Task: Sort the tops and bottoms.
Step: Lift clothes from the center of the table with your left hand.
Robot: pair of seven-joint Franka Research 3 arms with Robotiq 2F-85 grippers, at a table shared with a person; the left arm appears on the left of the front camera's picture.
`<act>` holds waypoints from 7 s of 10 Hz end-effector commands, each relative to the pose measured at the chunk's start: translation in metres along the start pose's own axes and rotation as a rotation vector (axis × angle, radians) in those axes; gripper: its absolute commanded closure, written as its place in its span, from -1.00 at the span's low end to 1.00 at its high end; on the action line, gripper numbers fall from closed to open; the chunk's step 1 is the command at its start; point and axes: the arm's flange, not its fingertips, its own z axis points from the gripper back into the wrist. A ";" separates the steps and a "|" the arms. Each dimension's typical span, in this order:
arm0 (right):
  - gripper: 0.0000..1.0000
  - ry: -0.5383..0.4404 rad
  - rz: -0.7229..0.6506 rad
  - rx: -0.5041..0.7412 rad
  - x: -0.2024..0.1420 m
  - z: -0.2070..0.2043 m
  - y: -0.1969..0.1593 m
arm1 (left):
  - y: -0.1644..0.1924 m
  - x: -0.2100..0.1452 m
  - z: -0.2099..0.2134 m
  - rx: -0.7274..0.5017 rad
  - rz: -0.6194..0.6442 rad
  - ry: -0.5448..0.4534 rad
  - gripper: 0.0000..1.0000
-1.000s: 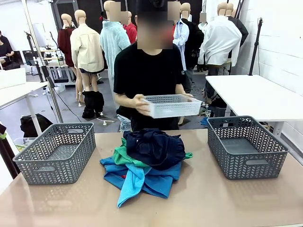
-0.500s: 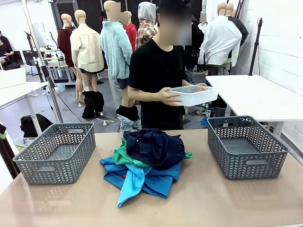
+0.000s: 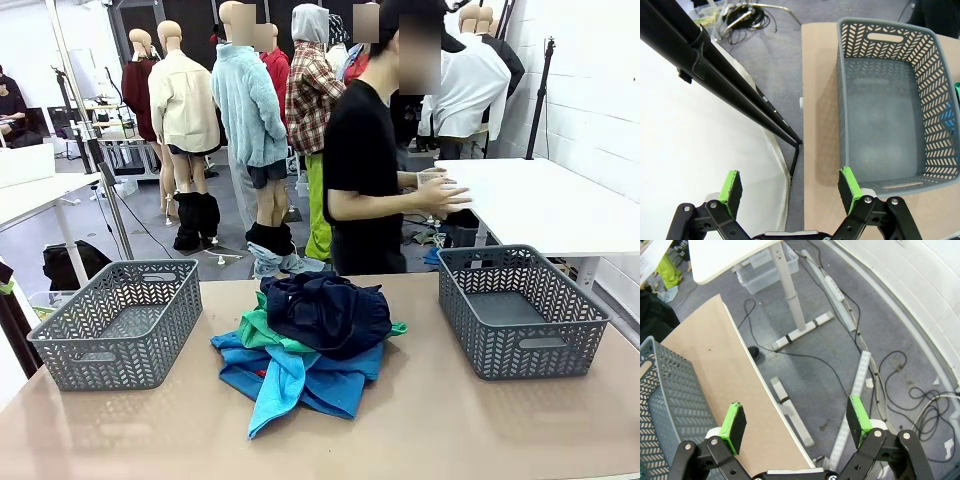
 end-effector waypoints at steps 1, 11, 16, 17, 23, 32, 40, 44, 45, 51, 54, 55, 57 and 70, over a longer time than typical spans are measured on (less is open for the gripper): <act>-1.00 0.003 0.008 -0.006 0.001 0.002 0.001 | 0.001 -0.001 -0.001 0.013 -0.001 0.009 -1.00; -1.00 0.003 0.008 -0.006 0.001 0.002 0.001 | 0.001 -0.001 -0.001 0.013 -0.001 0.009 -1.00; -1.00 0.003 0.008 -0.006 0.001 0.002 0.001 | 0.001 -0.001 -0.001 0.013 -0.001 0.009 -1.00; -1.00 0.003 0.008 -0.006 0.001 0.002 0.001 | 0.001 -0.001 -0.001 0.013 -0.001 0.009 -1.00; -1.00 0.003 0.008 -0.006 0.001 0.002 0.001 | 0.001 -0.001 -0.001 0.013 -0.001 0.009 -1.00; -1.00 0.003 0.008 -0.006 0.001 0.002 0.001 | -0.067 0.051 0.049 -0.128 -0.272 -0.216 -1.00; -1.00 0.003 0.008 -0.006 0.001 0.002 0.001 | -0.263 0.078 0.114 -0.261 -0.728 -0.302 -1.00; -1.00 0.003 0.008 -0.006 0.001 0.002 0.001 | -0.253 0.087 0.116 -0.267 -0.735 -0.314 -1.00; -1.00 0.003 0.008 -0.006 0.001 0.002 0.001 | -0.267 0.098 0.108 -0.353 -0.789 -0.336 -1.00; -1.00 0.003 0.008 -0.006 0.001 0.002 0.001 | -0.402 0.172 0.030 -0.752 -1.173 -0.129 -1.00; -1.00 0.003 0.008 -0.006 0.001 0.002 0.001 | -0.441 0.165 -0.016 -0.792 -1.313 -0.029 -1.00; -1.00 0.003 0.008 -0.006 0.001 0.002 0.001 | -0.447 0.161 -0.028 -0.810 -1.321 0.002 -1.00; -1.00 0.003 0.008 -0.006 0.001 0.002 0.001 | -0.454 0.149 -0.039 -0.926 -1.324 0.006 -1.00; -1.00 0.003 0.008 -0.006 0.001 0.002 0.001 | -0.492 0.114 -0.080 -0.921 -1.445 -0.103 0.88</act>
